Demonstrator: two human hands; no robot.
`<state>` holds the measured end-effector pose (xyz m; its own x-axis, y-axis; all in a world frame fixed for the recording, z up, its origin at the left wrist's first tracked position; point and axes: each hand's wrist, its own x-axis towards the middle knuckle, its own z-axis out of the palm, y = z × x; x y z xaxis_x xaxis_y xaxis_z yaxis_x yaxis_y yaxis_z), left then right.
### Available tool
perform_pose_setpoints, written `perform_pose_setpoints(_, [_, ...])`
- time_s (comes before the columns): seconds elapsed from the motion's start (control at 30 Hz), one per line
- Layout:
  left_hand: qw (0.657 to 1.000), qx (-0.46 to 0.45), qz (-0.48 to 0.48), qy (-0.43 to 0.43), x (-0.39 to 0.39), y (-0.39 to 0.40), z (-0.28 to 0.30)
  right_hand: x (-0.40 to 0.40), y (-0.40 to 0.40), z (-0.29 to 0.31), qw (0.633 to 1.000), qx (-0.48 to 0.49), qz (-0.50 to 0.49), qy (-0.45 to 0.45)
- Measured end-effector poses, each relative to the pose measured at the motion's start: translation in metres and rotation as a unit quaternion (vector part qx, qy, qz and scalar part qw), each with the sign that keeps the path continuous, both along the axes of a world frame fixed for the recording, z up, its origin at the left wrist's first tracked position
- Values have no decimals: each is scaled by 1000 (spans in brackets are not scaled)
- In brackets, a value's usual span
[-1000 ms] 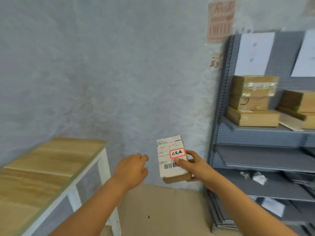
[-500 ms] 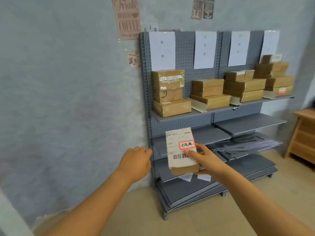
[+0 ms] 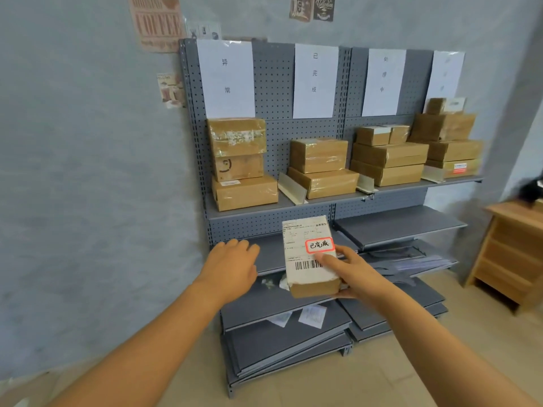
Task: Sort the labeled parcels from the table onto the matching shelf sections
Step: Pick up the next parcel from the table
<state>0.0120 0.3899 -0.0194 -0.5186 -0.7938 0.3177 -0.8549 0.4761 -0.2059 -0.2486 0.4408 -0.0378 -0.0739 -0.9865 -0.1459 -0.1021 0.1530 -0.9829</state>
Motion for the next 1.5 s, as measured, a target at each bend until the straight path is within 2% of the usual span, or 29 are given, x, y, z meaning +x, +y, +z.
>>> perform_pose_setpoints(0.27, [999,10,25,-17,-52,-112,-6,-57,-107,-7,1000,-2,25,-16])
perform_pose_setpoints(0.7, [1000,-5,-16,16,-177,-283,21,-172,-275,20,1000,-14,18,-3])
perform_pose_setpoints(0.97, [998,-26,43,47,-248,-351,16,-251,-378,23,997,-15,67,-26])
perform_pose_setpoints(1.1, [994,-18,90,55,-274,-376,20,-284,-428,43,995,-30,98,-14])
perform_pose_setpoints(1.2, [991,-20,116,66,-285,-390,26,-294,-462,62,988,-53,137,-50])
perform_pose_setpoints(1.4, [985,-42,162,50,-286,-423,49,-283,-520,111,975,-100,181,-77])
perform_pose_setpoints(1.5, [982,-52,180,33,-281,-449,61,-273,-552,138,973,-134,178,-58])
